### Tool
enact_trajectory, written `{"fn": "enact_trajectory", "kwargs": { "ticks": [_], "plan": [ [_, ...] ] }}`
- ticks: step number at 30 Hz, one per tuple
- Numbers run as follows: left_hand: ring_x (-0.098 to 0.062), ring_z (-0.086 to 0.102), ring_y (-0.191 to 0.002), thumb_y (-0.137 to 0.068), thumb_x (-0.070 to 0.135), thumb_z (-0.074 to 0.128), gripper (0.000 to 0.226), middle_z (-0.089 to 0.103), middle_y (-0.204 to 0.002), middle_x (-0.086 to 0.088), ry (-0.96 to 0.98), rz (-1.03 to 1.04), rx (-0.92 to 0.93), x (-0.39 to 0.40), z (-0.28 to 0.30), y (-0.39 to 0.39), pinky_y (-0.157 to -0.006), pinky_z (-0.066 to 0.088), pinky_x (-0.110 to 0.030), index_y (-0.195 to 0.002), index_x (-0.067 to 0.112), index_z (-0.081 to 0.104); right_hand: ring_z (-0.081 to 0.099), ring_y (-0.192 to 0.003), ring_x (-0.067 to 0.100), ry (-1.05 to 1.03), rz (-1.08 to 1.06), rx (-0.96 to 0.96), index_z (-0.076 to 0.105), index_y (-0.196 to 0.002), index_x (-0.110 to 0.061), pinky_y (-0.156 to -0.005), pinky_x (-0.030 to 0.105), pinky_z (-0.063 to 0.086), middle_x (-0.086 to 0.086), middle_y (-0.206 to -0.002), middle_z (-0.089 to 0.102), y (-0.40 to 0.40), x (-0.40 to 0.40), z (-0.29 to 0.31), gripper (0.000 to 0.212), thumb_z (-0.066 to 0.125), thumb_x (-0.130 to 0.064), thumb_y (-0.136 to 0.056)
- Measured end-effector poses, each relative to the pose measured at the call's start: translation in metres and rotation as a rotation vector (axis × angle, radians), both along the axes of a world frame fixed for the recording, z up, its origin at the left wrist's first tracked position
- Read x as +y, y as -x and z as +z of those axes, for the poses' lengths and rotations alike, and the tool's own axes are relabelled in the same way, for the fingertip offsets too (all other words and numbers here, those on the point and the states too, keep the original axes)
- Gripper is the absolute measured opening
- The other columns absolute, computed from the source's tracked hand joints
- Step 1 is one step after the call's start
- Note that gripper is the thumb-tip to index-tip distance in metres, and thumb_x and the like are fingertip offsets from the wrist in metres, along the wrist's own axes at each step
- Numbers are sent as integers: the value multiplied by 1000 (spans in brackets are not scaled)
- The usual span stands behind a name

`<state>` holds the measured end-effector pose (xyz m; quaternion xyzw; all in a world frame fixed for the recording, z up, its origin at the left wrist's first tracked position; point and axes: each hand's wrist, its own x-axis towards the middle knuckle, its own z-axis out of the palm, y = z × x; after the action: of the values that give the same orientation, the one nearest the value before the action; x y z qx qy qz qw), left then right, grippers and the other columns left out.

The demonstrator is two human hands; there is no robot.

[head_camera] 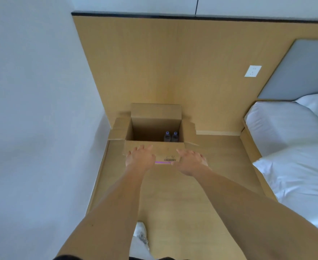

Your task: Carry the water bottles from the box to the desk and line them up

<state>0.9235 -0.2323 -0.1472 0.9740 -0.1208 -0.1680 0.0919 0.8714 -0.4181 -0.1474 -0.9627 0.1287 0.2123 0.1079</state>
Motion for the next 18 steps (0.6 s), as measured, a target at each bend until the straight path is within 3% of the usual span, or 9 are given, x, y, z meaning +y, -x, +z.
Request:
{"fn": "enact_trajectory", "kwargs": {
  "ticks": [7,18],
  "plan": [
    [-28,40,-136,-102,36,33,51,45,-148,0,-5,-70,4,8,5,-124,-113,32,-47,-154,30,33,37,-139,28,-20,-87,-26,37,-147,-31,-111,46,30,3,-149,46,-97,22,12,62,45,-58,-92],
    [-29,39,-138,-104,41,34,51,43,-152,-1,-65,-169,76,-22,-33,-248,-114,32,-47,-154,32,32,38,-141,26,-37,-179,34,27,-155,-31,-114,43,28,2,-150,45,-198,-6,-24,66,43,-54,-95]
  ]
}}
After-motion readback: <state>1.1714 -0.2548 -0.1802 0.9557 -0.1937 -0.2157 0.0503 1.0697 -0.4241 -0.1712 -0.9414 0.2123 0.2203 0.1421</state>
